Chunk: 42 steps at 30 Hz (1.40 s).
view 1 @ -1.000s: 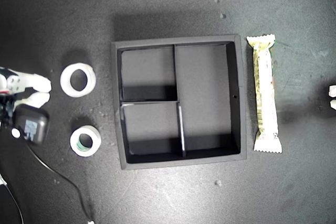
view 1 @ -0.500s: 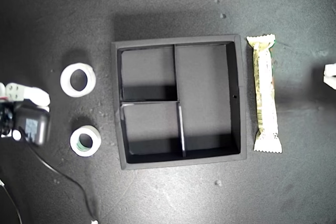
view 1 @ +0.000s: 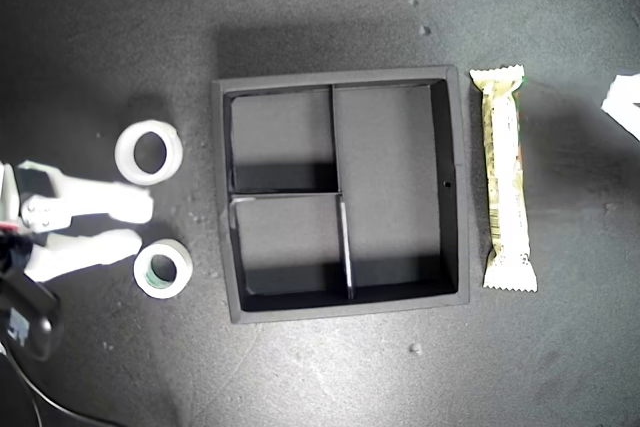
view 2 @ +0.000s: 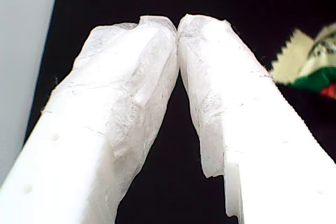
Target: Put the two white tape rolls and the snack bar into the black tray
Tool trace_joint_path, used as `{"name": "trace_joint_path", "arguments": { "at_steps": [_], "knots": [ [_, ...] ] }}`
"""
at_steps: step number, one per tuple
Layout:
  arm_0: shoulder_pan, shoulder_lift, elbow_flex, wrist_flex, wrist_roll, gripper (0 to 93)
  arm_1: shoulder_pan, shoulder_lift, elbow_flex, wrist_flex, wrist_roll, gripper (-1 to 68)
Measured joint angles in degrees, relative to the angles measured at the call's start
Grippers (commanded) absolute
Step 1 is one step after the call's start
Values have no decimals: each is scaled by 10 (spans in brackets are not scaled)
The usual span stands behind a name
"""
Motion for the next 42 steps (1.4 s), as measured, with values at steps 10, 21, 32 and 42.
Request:
{"name": "trace_joint_path", "arguments": {
  "at_steps": [10,21,32,42],
  "knots": [
    [-35,-134,-31,1,31,200,9,0,0,-9,212,-4],
    [-36,-446,-149,6,20,183,-2,0,0,27,242,-4],
    [-46,-623,-192,-42,12,2,-2,-1,0,31,242,-3],
    [-110,-765,-369,72,38,1,-5,-1,-46,-50,73,-2]
  ]
}}
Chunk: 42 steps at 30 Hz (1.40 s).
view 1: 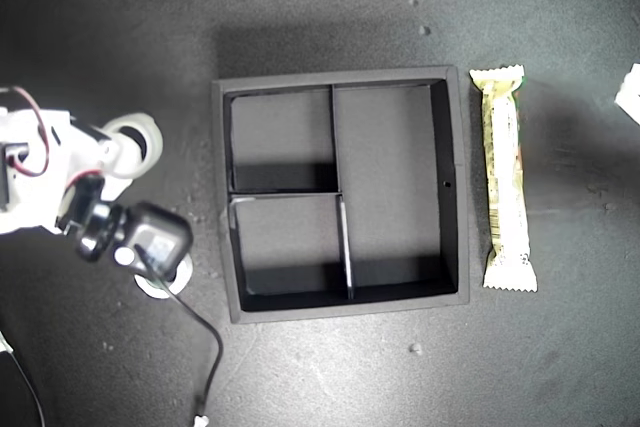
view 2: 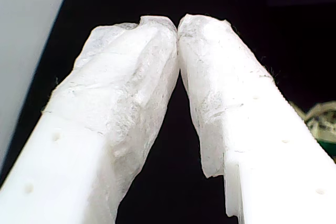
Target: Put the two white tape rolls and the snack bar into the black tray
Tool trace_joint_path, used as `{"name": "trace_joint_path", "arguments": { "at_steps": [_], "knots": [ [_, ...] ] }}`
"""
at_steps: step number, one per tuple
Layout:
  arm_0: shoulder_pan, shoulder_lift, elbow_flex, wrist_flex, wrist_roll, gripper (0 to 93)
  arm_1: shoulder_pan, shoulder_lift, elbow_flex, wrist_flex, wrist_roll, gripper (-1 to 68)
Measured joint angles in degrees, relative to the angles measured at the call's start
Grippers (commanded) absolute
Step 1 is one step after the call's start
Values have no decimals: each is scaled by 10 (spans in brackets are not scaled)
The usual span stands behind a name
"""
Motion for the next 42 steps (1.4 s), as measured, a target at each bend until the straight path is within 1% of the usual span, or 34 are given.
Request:
{"name": "trace_joint_path", "arguments": {
  "at_steps": [3,6,12,16,20,23,25,29,34,38,42],
  "knots": [
    [4,-25,-103,76,28,1,11,-2,-33,3,-29,-2],
    [0,-53,-211,146,57,1,12,-7,-69,36,-58,-2],
    [-6,-112,-412,256,98,1,-30,-45,-162,128,-204,-2],
    [-6,-156,-517,304,111,1,-51,-224,-316,185,-318,-2],
    [-5,-221,-628,359,115,1,-82,-457,-504,285,-403,-2],
    [-1,-274,-701,398,115,1,-113,-575,-570,356,-446,-2],
    [4,-309,-739,414,115,1,-136,-631,-584,374,-462,1],
    [11,-359,-780,425,115,0,-184,-767,-647,410,-486,80],
    [11,-386,-796,425,115,0,-242,-993,-812,475,-525,181],
    [11,-397,-814,444,112,0,-249,-1142,-915,552,-556,191],
    [11,-399,-835,466,112,0,-229,-1164,-918,584,-572,184]
  ]
}}
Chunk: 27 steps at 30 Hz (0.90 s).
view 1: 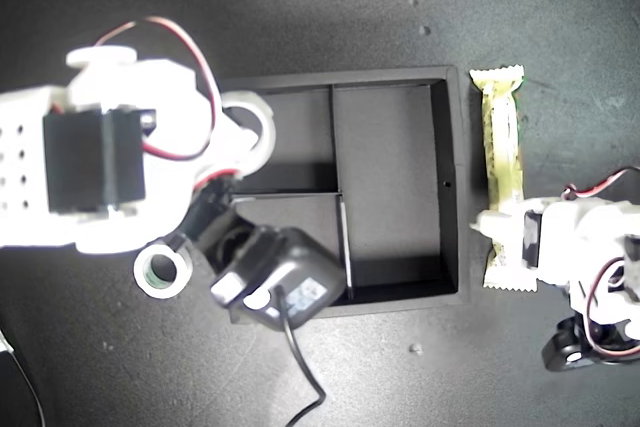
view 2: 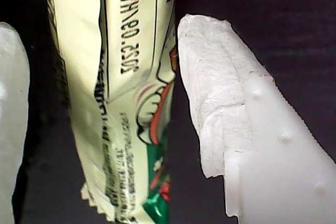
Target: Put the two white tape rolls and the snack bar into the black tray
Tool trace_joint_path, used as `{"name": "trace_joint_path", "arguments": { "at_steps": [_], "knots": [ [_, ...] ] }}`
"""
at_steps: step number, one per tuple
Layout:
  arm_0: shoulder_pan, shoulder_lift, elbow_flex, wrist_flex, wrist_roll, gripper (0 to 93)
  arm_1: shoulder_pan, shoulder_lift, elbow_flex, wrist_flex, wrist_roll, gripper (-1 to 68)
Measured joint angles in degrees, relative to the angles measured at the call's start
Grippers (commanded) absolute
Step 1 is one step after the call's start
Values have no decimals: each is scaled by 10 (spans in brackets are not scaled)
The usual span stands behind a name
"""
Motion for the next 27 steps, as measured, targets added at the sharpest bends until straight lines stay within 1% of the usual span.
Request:
{"name": "trace_joint_path", "arguments": {
  "at_steps": [2,6,9,14,16,20,21,24,27],
  "knots": [
    [1,-4,-9,7,0,0,14,0,0,22,-6,187],
    [7,-11,-14,11,0,0,32,-4,0,26,-19,191],
    [14,-25,-24,11,0,0,44,-4,26,-8,-25,190],
    [14,-56,-56,17,0,0,76,-8,85,-104,-25,178],
    [14,-62,-69,22,0,0,78,-12,97,-122,-25,150],
    [15,-62,-71,23,0,0,85,-11,131,-159,-25,19],
    [15,-65,-71,23,0,0,87,-11,135,-164,-25,0],
    [15,-79,-71,23,0,0,83,-11,124,-156,-25,-1],
    [15,-85,-71,23,-5,0,70,-15,72,-105,-27,-1]
  ]
}}
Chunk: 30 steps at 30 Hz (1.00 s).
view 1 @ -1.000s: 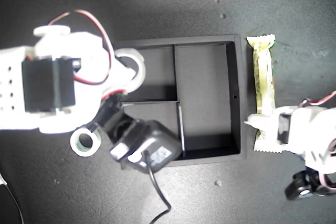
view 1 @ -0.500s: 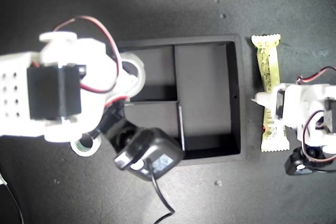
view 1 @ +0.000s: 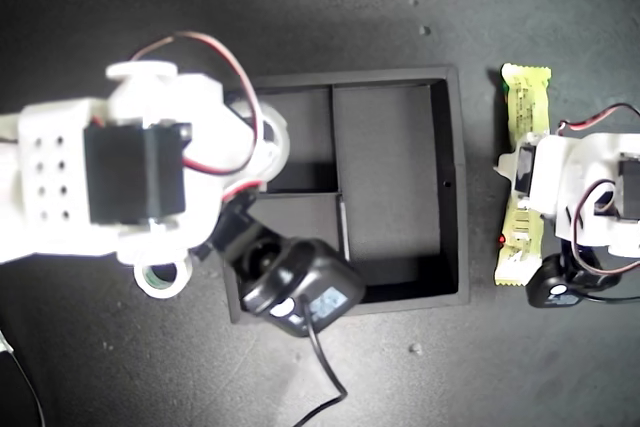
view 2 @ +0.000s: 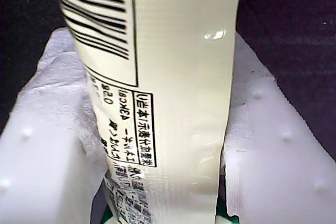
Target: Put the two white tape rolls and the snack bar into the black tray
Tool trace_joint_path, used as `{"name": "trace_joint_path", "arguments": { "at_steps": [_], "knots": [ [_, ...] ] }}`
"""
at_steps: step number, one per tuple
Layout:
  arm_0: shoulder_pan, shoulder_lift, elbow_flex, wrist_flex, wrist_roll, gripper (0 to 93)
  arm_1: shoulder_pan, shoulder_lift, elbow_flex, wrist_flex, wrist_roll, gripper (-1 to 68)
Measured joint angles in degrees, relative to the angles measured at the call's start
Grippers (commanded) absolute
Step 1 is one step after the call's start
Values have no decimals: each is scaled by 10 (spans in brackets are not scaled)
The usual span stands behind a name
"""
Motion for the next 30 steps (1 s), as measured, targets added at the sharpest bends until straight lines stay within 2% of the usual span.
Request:
{"name": "trace_joint_path", "arguments": {
  "at_steps": [6,10,13,17,21,28,30],
  "knots": [
    [0,0,0,2,3,0,-31,0,-244,221,-45,11],
    [4,-24,-29,2,-4,0,-50,-25,-441,297,-58,12],
    [10,-91,-98,2,-11,0,-76,-75,-528,290,-58,10],
    [15,-180,-191,4,-21,0,-104,-156,-561,209,-39,11],
    [15,-185,-165,4,-40,0,-105,-229,-588,171,-19,18],
    [10,-185,-121,4,-47,2,-113,-241,-589,156,-11,18],
    [10,-185,-121,4,-47,57,-113,-241,-589,156,-11,17]
  ]
}}
